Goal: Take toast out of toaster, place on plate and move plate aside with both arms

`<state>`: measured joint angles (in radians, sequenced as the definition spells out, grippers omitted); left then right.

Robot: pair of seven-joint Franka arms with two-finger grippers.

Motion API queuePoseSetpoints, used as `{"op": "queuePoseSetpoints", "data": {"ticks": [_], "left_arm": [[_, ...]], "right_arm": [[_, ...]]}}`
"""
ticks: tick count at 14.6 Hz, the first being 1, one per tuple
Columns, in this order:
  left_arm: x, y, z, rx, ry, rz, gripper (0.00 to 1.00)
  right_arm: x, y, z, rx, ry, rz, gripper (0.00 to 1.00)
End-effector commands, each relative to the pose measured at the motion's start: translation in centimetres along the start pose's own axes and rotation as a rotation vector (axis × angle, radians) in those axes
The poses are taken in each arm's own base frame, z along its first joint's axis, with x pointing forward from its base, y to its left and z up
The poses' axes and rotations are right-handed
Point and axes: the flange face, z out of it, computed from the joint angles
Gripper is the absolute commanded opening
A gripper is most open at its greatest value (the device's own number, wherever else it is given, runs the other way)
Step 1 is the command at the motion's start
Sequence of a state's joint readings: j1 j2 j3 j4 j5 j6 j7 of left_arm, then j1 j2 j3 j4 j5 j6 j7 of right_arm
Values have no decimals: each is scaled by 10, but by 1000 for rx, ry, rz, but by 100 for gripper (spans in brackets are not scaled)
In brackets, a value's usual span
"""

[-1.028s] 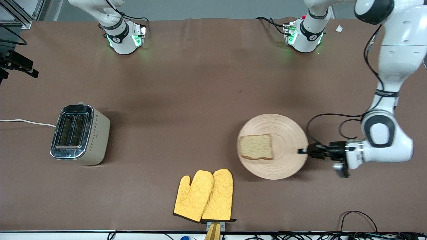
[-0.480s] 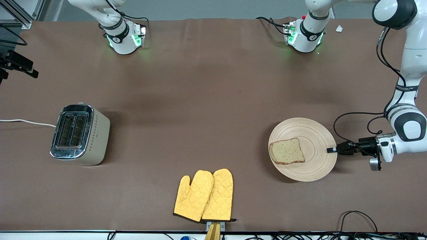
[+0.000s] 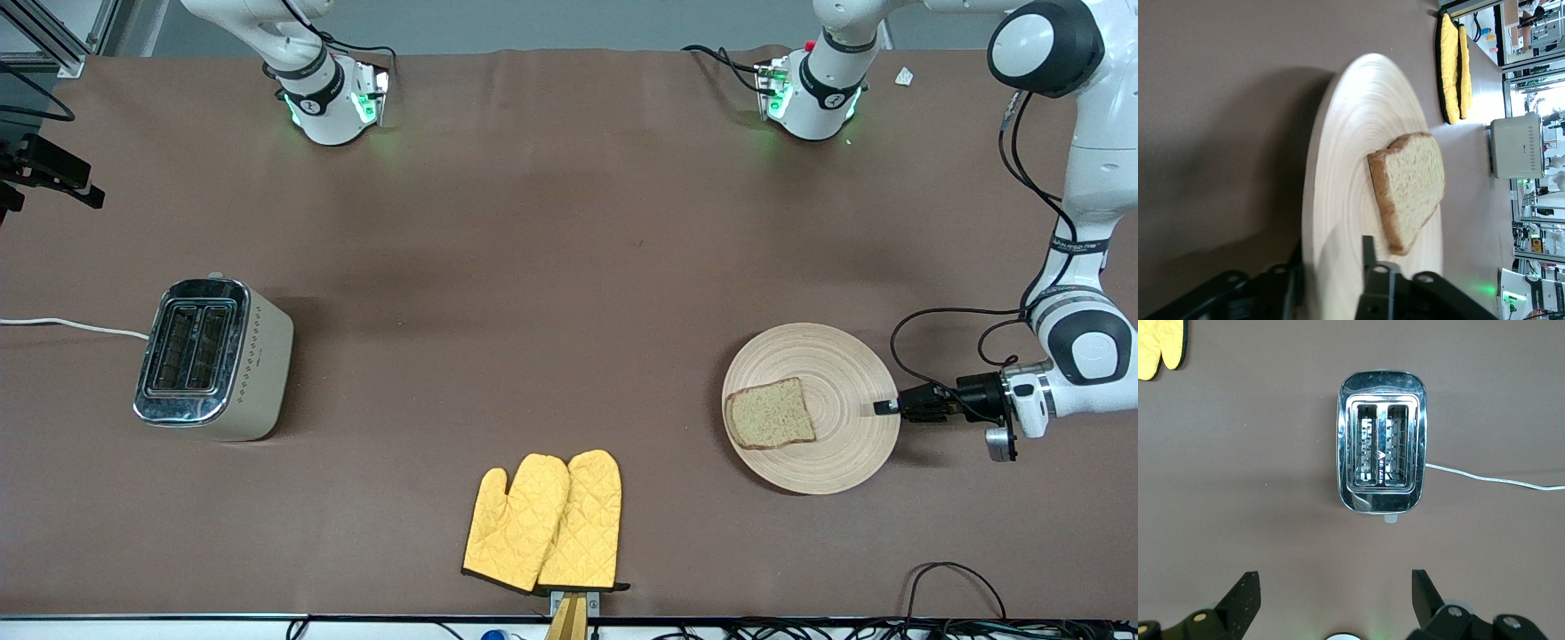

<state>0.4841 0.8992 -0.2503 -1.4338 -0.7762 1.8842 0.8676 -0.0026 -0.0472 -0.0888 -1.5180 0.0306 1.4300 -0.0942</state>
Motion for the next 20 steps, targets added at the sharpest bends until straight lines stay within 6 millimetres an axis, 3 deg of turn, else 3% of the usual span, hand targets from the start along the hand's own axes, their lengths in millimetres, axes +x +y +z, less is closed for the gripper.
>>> {"op": "queuePoseSetpoints", "data": {"ticks": [1, 7, 10, 13, 15, 17, 20], "left_arm": [[12, 13, -11, 39, -28, 46, 100], [40, 52, -66, 270, -135, 73, 100], [51, 94, -88, 373, -199, 83, 100], [66, 189, -109, 560, -230, 67, 100], [71, 254, -97, 669, -253, 10, 100], [69, 301, -83, 706, -240, -96, 100], [63, 376, -44, 786, -236, -178, 100]], "right_arm": [[1, 0, -2, -22, 8, 1, 100], [1, -1, -2, -21, 7, -1, 100], [2, -4, -3, -22, 11, -5, 100], [2, -6, -3, -19, 10, -7, 100], [2, -6, -4, -19, 11, -9, 100], [2, -6, -3, -20, 8, -7, 100], [2, -13, -3, -22, 9, -22, 100]]}}
